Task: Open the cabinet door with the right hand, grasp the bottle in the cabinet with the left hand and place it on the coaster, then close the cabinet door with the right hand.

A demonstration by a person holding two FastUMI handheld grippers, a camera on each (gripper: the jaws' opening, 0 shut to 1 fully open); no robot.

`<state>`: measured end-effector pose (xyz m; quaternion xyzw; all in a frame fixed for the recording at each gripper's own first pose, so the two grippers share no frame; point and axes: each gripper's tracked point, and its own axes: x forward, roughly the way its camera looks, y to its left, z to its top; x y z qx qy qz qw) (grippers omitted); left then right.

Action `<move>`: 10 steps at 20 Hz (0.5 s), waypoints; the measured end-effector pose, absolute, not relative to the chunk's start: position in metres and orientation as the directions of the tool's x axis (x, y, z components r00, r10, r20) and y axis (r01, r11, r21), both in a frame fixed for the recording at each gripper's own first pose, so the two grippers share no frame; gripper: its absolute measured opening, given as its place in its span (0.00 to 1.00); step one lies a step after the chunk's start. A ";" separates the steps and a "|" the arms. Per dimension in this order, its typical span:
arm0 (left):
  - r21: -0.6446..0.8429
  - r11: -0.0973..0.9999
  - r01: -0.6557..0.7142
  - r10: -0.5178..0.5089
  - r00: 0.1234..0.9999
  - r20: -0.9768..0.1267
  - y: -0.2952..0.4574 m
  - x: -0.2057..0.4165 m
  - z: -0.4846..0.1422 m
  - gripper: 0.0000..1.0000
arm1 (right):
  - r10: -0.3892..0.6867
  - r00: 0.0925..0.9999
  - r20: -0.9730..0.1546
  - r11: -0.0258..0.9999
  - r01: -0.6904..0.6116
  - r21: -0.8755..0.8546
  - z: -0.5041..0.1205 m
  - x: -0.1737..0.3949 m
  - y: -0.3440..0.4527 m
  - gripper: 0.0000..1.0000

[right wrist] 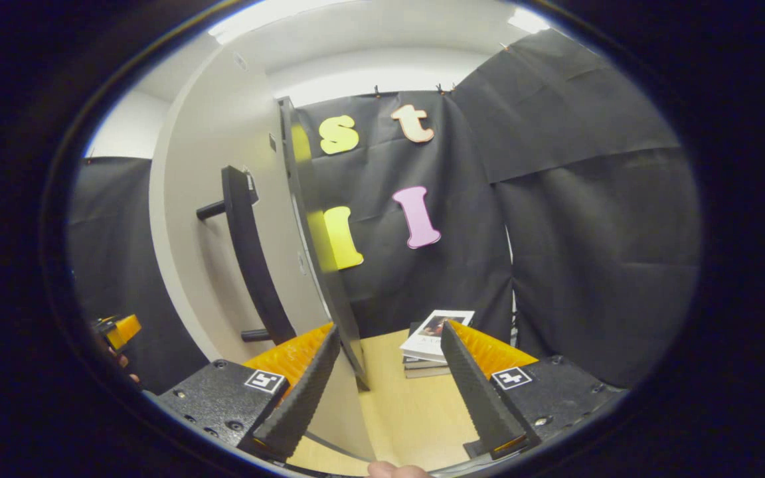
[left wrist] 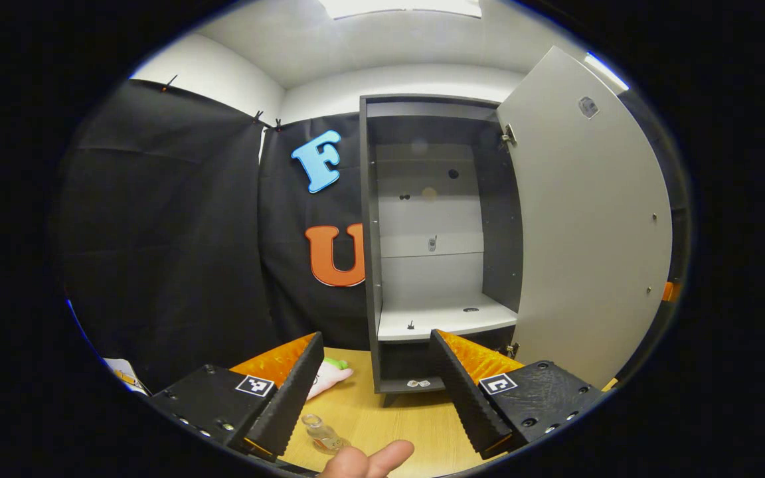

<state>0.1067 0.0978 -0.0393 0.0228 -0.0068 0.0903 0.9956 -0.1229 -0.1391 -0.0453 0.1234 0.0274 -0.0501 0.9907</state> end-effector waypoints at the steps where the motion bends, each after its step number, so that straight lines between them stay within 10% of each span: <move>1: 0.037 0.983 -0.178 0.178 0.984 0.010 0.098 0.109 -0.042 0.96 | -0.093 0.993 -0.067 0.963 0.106 0.247 -0.046 -0.124 -0.140 0.98; 10: 0.022 0.983 -0.181 0.180 0.983 0.014 0.106 0.129 -0.041 0.96 | -0.111 0.992 -0.061 0.959 0.123 0.255 -0.047 -0.125 -0.134 0.98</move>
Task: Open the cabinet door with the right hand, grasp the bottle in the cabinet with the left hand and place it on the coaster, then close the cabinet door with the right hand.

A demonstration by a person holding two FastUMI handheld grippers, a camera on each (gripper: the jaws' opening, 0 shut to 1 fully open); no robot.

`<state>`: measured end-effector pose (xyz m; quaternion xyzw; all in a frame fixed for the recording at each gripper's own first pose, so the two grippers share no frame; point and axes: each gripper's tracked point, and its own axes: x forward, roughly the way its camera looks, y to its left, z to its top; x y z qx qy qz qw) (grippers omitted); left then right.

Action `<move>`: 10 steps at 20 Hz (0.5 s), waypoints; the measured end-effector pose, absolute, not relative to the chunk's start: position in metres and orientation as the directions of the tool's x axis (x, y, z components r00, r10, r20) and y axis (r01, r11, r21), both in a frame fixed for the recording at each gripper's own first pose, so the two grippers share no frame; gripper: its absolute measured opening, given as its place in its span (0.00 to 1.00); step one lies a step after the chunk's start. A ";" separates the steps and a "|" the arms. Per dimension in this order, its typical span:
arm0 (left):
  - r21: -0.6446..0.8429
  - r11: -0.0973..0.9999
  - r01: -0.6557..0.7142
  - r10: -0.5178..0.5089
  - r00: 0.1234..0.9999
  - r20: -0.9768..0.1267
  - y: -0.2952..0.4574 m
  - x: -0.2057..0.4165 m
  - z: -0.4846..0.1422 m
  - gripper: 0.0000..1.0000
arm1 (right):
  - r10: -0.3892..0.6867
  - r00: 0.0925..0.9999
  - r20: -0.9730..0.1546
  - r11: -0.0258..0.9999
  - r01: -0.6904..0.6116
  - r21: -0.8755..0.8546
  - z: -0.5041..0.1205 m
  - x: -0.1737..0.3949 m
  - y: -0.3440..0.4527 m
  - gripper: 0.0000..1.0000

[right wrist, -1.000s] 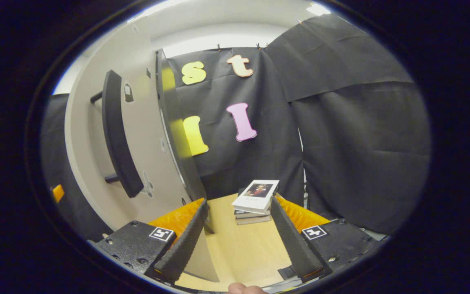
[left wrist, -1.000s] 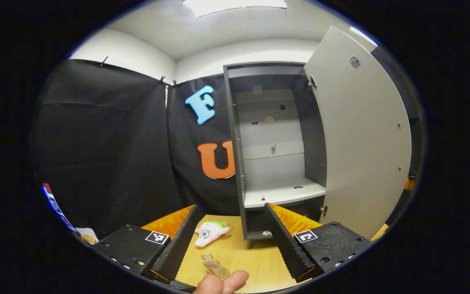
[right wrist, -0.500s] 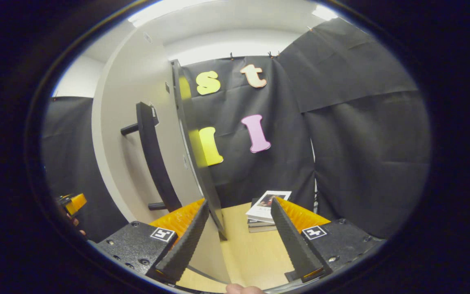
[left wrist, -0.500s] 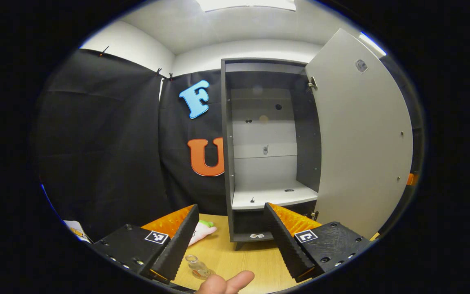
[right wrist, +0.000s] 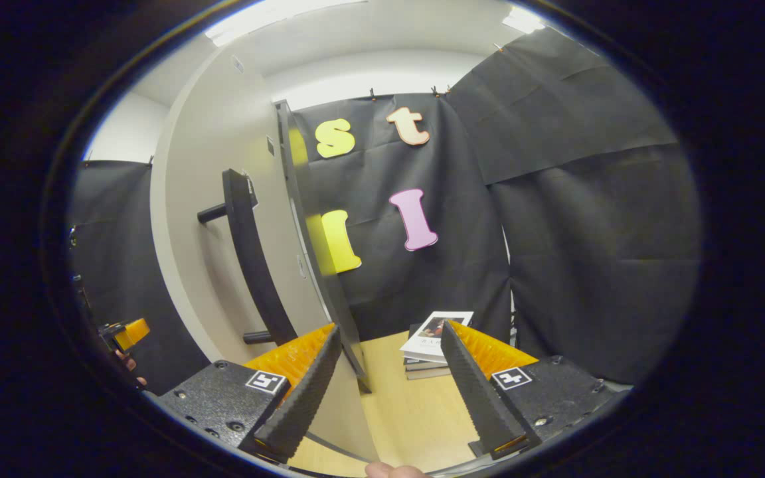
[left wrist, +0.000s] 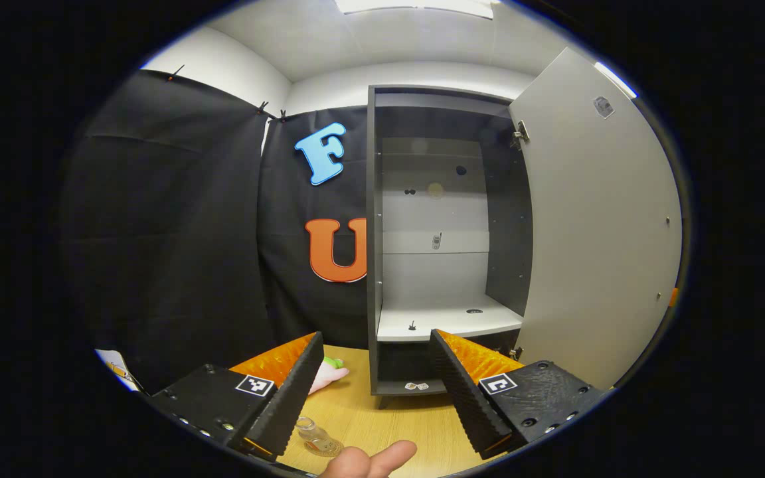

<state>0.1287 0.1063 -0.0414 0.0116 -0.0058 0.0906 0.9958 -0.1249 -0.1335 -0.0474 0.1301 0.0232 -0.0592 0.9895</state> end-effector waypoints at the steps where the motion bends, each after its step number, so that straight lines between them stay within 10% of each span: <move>1: 0.025 0.984 -0.178 0.178 0.984 0.012 0.107 0.130 -0.042 0.96 | -0.105 0.992 -0.066 0.962 0.118 0.245 -0.047 -0.125 -0.131 0.98; 10: 0.044 0.989 -0.143 0.143 0.990 0.004 0.099 0.142 -0.049 0.96 | 0.000 0.997 -0.073 0.976 0.016 0.216 -0.049 -0.123 -0.082 0.98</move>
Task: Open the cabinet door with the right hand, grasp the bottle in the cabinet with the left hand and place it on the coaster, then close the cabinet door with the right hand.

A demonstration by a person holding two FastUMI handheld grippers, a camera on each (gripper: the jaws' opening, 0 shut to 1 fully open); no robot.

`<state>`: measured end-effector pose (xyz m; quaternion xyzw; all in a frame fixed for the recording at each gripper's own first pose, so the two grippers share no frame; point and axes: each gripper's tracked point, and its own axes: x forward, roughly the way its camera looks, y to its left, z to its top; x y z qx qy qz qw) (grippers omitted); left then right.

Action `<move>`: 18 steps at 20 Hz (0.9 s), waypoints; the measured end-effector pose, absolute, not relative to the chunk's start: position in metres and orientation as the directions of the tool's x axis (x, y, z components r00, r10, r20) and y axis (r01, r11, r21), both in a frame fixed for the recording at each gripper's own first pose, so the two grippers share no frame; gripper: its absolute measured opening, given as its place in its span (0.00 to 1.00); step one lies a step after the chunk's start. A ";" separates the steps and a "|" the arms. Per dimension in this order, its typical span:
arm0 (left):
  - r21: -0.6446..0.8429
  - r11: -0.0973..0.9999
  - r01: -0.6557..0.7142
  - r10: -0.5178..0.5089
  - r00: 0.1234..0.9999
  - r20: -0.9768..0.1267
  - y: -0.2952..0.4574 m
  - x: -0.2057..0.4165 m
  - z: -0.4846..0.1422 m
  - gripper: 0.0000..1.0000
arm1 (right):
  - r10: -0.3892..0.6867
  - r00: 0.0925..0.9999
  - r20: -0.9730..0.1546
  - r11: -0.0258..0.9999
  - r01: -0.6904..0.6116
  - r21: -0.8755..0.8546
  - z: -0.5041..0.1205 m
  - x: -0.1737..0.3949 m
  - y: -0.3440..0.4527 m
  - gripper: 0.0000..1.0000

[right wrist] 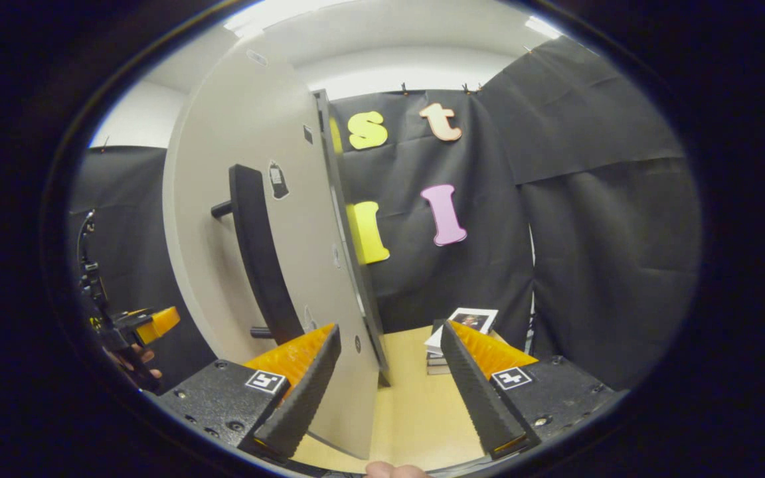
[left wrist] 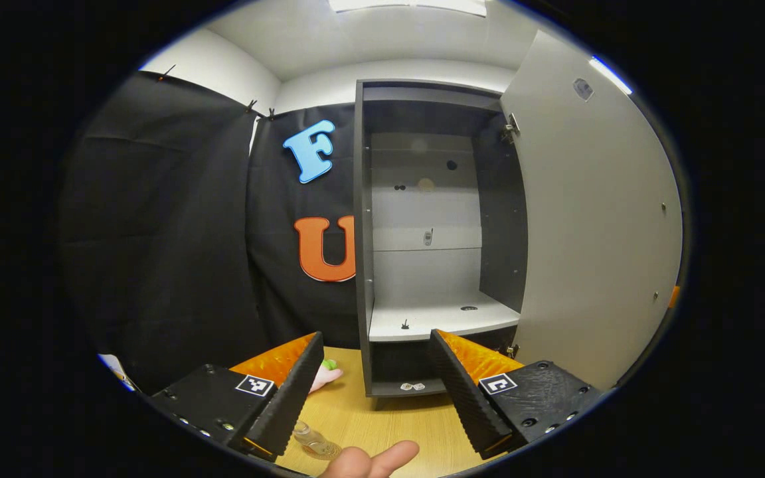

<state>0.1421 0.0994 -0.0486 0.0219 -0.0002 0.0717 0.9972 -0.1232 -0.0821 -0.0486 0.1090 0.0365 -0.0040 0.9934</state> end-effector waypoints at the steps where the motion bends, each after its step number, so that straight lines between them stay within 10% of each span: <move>1: 0.043 0.989 -0.142 0.142 0.990 0.004 0.100 0.142 -0.049 0.96 | 0.004 0.997 -0.081 0.972 0.016 0.234 -0.051 -0.123 -0.081 0.98; 18: 0.034 0.983 -0.180 0.181 0.983 -0.026 0.136 0.139 -0.065 0.96 | 0.073 0.990 -0.117 0.972 -0.044 0.233 -0.051 -0.117 -0.035 0.97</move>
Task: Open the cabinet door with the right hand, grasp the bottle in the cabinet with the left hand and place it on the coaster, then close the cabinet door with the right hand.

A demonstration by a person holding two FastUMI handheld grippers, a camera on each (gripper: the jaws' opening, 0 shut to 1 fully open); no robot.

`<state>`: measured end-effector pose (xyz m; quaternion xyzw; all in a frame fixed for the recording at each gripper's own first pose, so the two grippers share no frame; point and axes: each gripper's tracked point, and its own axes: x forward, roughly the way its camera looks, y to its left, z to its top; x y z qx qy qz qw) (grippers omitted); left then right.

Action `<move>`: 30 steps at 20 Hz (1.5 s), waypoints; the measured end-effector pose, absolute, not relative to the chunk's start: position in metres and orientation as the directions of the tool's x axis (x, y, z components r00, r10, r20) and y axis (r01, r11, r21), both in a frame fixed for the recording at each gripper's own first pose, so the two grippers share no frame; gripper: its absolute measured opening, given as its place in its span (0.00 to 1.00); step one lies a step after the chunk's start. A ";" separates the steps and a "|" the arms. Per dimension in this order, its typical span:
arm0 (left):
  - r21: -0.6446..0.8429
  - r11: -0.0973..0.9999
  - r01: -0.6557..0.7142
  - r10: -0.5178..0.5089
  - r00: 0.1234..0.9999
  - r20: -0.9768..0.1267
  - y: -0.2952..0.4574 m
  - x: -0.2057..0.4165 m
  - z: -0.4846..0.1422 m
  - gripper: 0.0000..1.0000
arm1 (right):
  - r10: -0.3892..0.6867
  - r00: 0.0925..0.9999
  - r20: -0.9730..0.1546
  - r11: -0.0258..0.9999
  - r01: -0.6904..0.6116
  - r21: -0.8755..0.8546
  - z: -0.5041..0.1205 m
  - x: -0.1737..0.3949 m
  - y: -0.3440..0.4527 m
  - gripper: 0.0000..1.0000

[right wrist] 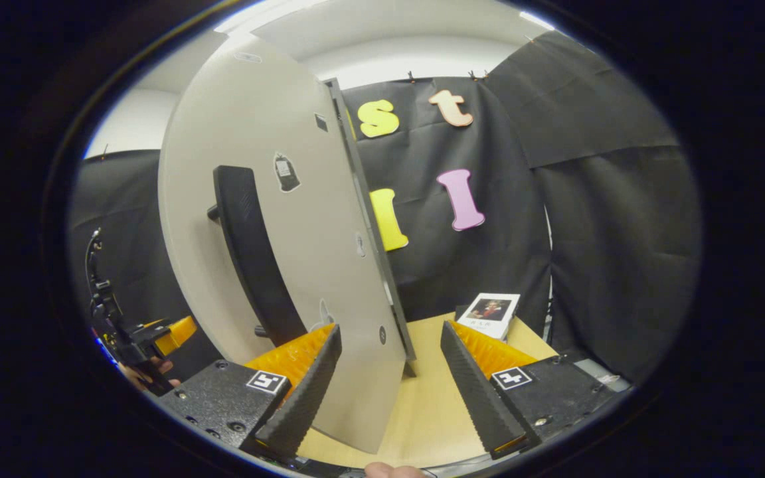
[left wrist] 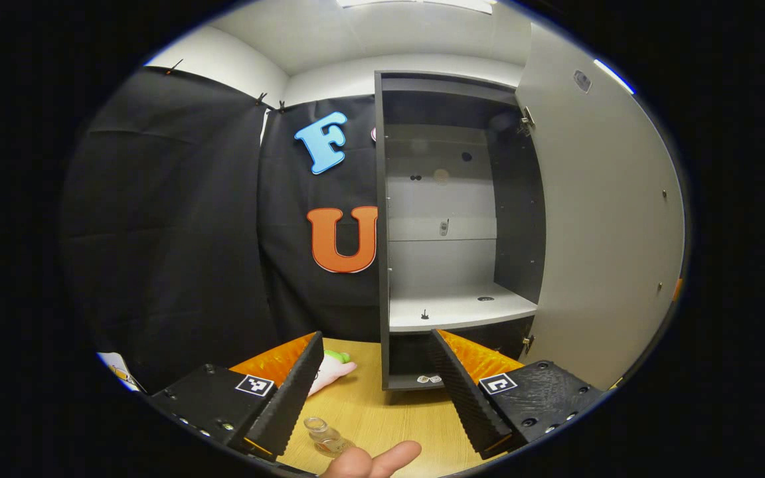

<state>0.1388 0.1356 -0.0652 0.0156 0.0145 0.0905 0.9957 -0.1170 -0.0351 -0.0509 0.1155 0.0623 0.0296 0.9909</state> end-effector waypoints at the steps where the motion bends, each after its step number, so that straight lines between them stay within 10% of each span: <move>1: 0.033 0.983 -0.180 0.181 0.983 -0.026 0.138 0.138 -0.066 0.96 | 0.079 0.990 -0.119 0.972 -0.050 0.229 -0.051 -0.116 -0.030 0.97; 30: 0.076 0.989 -0.128 0.124 0.991 0.056 0.195 0.154 -0.062 0.96 | 0.127 0.987 -0.101 0.986 -0.114 0.125 -0.037 -0.073 0.086 0.98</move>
